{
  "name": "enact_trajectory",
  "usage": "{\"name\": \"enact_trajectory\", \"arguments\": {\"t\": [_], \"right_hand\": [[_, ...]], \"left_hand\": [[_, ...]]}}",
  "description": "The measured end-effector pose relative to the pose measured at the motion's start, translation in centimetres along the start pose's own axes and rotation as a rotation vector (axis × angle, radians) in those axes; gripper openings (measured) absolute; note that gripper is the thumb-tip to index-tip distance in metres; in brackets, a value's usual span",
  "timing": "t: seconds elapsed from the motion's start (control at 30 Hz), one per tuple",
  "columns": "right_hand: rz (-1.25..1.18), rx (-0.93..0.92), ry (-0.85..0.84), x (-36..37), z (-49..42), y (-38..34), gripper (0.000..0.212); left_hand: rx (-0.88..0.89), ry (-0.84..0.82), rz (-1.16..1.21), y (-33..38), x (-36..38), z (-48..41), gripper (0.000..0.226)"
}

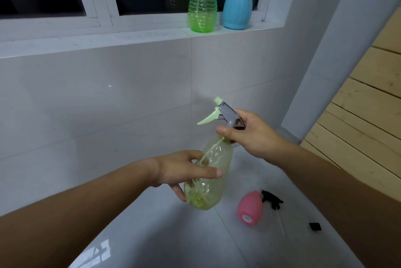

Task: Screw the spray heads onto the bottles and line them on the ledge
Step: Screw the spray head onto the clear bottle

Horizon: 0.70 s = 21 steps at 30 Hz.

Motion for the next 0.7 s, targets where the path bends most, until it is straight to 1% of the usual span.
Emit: {"name": "enact_trajectory", "arguments": {"t": [0.07,0.17,0.2,0.37,0.47,0.5,0.57,0.63,0.7], "right_hand": [[-0.009,0.019,0.016,0.0,0.0,0.2,0.025],[-0.134,0.033,-0.101,0.2,0.1,-0.1,0.026],[-0.148,0.037,-0.117,0.1,0.1,-0.1,0.027],[-0.098,0.028,-0.026,-0.3,-0.3,0.7,0.018],[-0.087,0.015,0.042,-0.7,-0.6,0.8,0.009],[-0.084,0.020,0.064,-0.8,-0.8,0.8,0.011],[-0.092,0.027,0.106,-1.2,-0.9,0.8,0.022],[-0.133,0.031,0.139,-1.5,-0.8,0.5,0.037],[-0.175,0.041,0.166,-1.5,-0.7,0.3,0.056]], "left_hand": [[-0.001,0.007,0.002,0.0,-0.1,0.0,0.046],[0.009,0.024,0.006,0.1,-0.6,-0.1,0.052],[0.009,0.028,0.006,0.1,-0.7,-0.1,0.053],[-0.006,0.065,-0.019,0.0,-0.5,-0.2,0.049],[-0.005,0.102,-0.013,0.5,-0.5,-0.2,0.054],[-0.010,0.112,-0.006,0.6,-0.5,-0.2,0.053],[-0.013,0.133,0.016,0.7,-0.4,-0.1,0.052],[0.005,0.161,0.035,1.2,-0.6,-0.2,0.052],[0.036,0.224,0.059,1.9,-1.4,-0.1,0.053]]}}
Point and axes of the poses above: each hand's wrist, its own z-axis away from the middle knuckle, its own x-axis out of the palm, y = z × x, the point moved 9 cm from there along -z, towards the middle knuckle, and after that the axes turned 3 degrees about x, right-handed, at the moved point
